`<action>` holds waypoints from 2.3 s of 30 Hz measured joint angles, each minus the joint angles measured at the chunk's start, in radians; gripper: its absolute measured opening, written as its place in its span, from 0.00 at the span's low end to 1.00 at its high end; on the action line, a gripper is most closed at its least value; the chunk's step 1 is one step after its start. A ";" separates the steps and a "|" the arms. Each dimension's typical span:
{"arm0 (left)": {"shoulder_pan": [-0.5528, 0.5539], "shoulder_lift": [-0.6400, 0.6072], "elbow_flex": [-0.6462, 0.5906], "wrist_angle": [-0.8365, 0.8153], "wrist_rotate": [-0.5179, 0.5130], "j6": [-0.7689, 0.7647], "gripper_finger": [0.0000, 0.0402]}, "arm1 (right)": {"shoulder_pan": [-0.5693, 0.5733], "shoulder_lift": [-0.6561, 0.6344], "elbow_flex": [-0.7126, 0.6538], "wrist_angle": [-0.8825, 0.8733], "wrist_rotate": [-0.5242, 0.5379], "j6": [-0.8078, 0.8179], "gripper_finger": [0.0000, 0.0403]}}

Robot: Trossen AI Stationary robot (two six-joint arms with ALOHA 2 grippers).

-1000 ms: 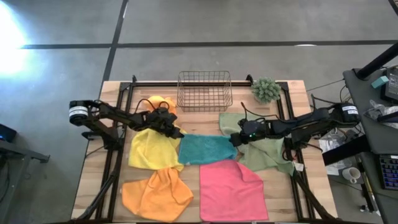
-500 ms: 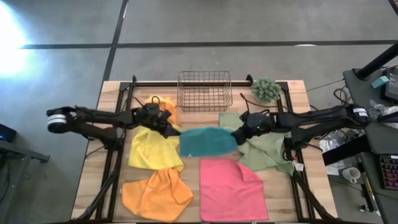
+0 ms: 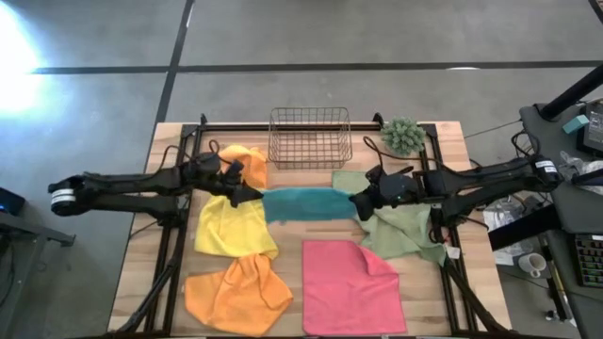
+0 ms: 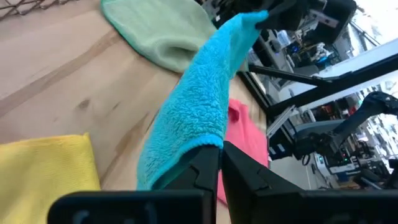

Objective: Fold microfiber towels
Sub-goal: Fold the blue microfiber cloth

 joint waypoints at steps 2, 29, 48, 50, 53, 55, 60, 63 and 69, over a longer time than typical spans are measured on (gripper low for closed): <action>-0.001 -0.023 0.000 -0.020 -0.003 0.000 0.00 | 0.022 -0.001 0.000 0.005 0.044 0.008 0.02; -0.023 -0.174 0.000 -0.028 -0.010 0.201 0.00 | 0.147 -0.001 0.001 0.185 0.319 -0.132 0.02; -0.209 -0.177 0.001 -0.073 -0.021 0.029 0.00 | 0.349 0.011 0.001 0.218 0.324 0.046 0.02; -0.242 -0.176 0.001 -0.076 -0.040 0.014 0.00 | 0.370 0.027 0.001 0.216 0.326 0.079 0.02; -0.273 -0.163 0.001 -0.083 -0.093 -0.012 0.00 | 0.374 0.063 0.001 0.215 0.328 0.119 0.02; -0.277 -0.149 0.001 -0.103 -0.135 -0.029 0.00 | 0.372 0.091 0.001 0.214 0.328 0.134 0.02; -0.276 -0.085 0.001 -0.136 -0.262 -0.045 0.00 | 0.318 0.150 0.001 0.205 0.346 0.183 0.02; -0.275 -0.024 0.001 -0.137 -0.332 -0.091 0.00 | 0.266 0.187 0.001 0.186 0.351 0.257 0.02; -0.275 0.067 0.000 -0.111 -0.354 -0.086 0.00 | 0.242 0.253 0.001 0.189 0.352 0.251 0.02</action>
